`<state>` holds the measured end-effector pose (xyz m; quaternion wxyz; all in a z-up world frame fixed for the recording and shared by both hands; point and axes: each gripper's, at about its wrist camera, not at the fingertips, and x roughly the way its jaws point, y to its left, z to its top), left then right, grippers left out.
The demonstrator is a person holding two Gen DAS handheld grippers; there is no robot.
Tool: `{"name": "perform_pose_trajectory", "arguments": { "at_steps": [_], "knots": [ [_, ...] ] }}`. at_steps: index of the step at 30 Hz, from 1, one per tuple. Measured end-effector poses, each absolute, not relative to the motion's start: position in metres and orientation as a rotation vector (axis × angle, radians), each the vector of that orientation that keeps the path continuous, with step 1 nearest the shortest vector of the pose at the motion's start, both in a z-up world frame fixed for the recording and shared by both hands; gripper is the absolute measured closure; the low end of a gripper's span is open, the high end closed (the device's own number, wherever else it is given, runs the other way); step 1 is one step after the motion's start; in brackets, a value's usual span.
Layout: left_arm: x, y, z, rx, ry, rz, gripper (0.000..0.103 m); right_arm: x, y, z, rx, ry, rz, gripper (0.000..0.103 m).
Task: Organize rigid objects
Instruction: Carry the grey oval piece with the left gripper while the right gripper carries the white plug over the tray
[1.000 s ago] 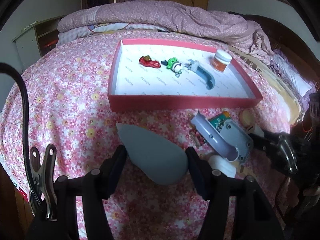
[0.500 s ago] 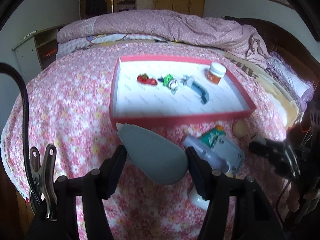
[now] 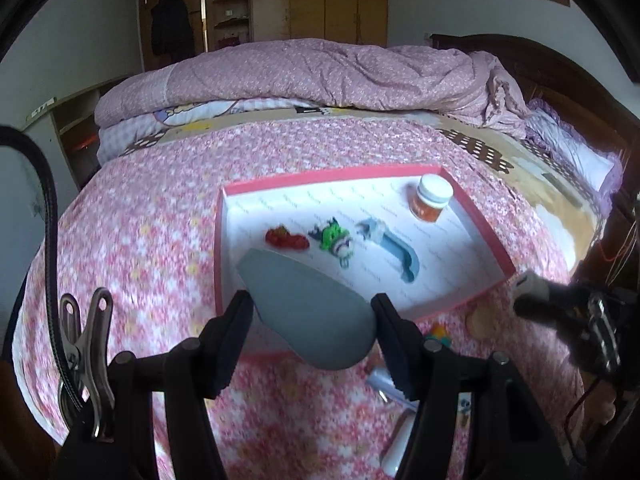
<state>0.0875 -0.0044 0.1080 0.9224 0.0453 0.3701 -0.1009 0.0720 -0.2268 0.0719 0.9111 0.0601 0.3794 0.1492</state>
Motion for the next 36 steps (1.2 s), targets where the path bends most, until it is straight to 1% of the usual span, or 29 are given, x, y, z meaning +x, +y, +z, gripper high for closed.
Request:
{"name": "perform_pose_trajectory", "arguments": {
  "at_steps": [5,11,22,36],
  "knots": [
    [0.104,-0.007,0.114,0.104,0.764,-0.215,0.039,0.091,-0.225,0.086,0.137,0.772,0.317,0.066],
    [0.115,-0.011,0.111,0.111,0.78,-0.229,0.039,0.104,-0.217,0.088,0.129,0.781,0.326,0.066],
    [0.133,-0.007,0.082,0.086,0.871,-0.235,0.039,0.133,-0.216,0.071,0.139,0.834,0.294,0.066],
    [0.151,-0.025,0.055,0.121,0.904,-0.248,0.039,0.168,-0.217,0.046,0.131,0.863,0.281,0.066]
  ]
}}
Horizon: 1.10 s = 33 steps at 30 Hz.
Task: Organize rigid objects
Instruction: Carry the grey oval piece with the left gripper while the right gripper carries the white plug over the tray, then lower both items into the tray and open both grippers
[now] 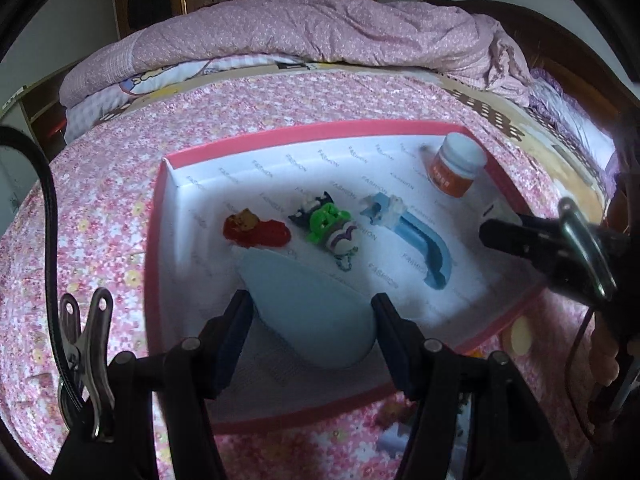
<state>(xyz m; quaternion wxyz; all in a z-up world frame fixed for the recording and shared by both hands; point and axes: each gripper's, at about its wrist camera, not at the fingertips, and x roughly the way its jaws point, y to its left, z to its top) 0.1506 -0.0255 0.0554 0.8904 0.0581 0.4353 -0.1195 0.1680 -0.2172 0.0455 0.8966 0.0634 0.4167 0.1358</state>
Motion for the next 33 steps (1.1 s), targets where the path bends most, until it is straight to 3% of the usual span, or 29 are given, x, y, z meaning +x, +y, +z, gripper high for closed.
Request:
{"name": "perform_pose_trajectory", "arguments": {
  "at_steps": [33],
  "knots": [
    [0.194,-0.021,0.054,0.147,0.862,-0.172,0.035,0.212,-0.203,0.042,0.014,0.762,0.335,0.063]
  ]
}}
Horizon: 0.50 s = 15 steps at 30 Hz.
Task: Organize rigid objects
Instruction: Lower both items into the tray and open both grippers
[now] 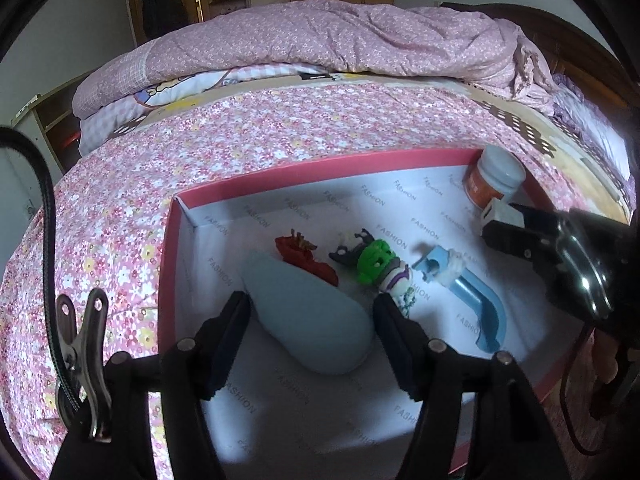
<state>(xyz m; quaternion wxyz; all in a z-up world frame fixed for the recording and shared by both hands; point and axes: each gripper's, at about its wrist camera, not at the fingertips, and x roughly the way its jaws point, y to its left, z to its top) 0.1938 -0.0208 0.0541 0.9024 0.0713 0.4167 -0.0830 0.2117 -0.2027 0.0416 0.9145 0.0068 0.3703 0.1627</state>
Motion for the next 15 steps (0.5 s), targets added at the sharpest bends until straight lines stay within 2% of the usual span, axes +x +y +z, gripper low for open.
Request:
{"name": "perform_pose_trajectory", "arguments": {
  "at_steps": [6,15],
  "knots": [
    [0.189,-0.022,0.061,0.135,0.845,-0.156,0.035,0.204,-0.2,0.043,0.014,0.779,0.377,0.053],
    [0.169,-0.018,0.08,0.123,0.801,-0.148,0.035,0.183,-0.203,0.051,0.056,0.779,0.396,0.052]
  ]
}}
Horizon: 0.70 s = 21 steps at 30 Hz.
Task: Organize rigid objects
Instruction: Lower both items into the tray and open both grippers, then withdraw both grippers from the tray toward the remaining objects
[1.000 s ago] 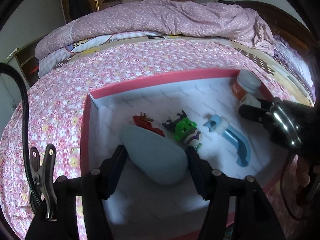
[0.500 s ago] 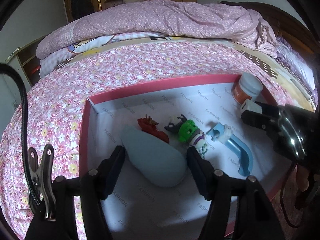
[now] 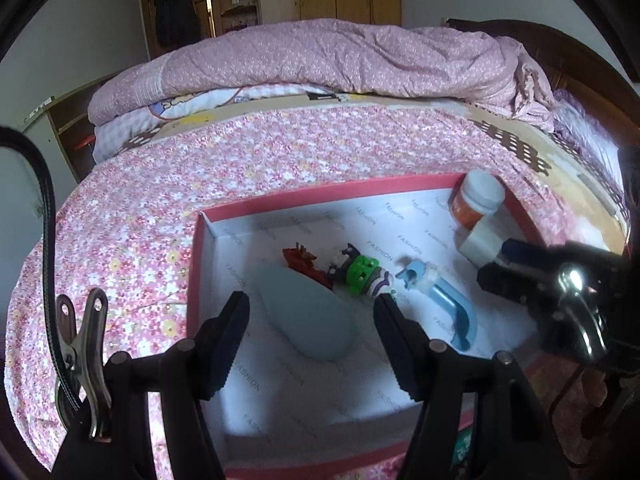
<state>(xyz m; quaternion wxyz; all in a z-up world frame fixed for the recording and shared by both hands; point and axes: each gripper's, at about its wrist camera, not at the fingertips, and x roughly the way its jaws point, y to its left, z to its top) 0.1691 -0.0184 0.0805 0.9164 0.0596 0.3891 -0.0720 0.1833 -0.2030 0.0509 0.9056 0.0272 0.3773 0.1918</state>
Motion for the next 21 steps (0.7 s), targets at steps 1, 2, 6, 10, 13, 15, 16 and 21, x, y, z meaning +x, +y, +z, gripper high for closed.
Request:
{"name": "perform_pose_trajectory", "arguments": {
  "at_steps": [1,2,6,10,13,15,16,21],
  "knots": [
    [0.168,-0.019,0.082,0.121,0.801,-0.147,0.035,0.18,-0.202,0.052,0.056,0.779,0.401,0.052],
    [0.166,-0.02,0.083,0.118,0.803,-0.146,0.035,0.177,-0.202,0.054,0.056,0.778,0.403,0.052],
    [0.156,-0.022,0.086,0.115,0.812,-0.145,0.035,0.166,-0.202,0.059,0.08,0.773,0.418,0.051],
    [0.144,-0.024,0.09,0.118,0.811,-0.144,0.035,0.153,-0.201,0.062,0.08,0.78,0.415,0.047],
    [0.134,-0.023,0.093,0.108,0.806,-0.142,0.035,0.142,-0.202,0.065,0.082,0.777,0.414,0.047],
    [0.128,-0.023,0.094,0.095,0.809,-0.141,0.035,0.134,-0.203,0.068,0.087,0.774,0.419,0.047],
    [0.126,-0.023,0.095,0.093,0.811,-0.141,0.035,0.13,-0.204,0.069,0.09,0.772,0.419,0.047],
    [0.107,-0.024,0.096,0.104,0.81,-0.149,0.035,0.109,-0.207,0.073,0.106,0.767,0.421,0.047]
  ]
}}
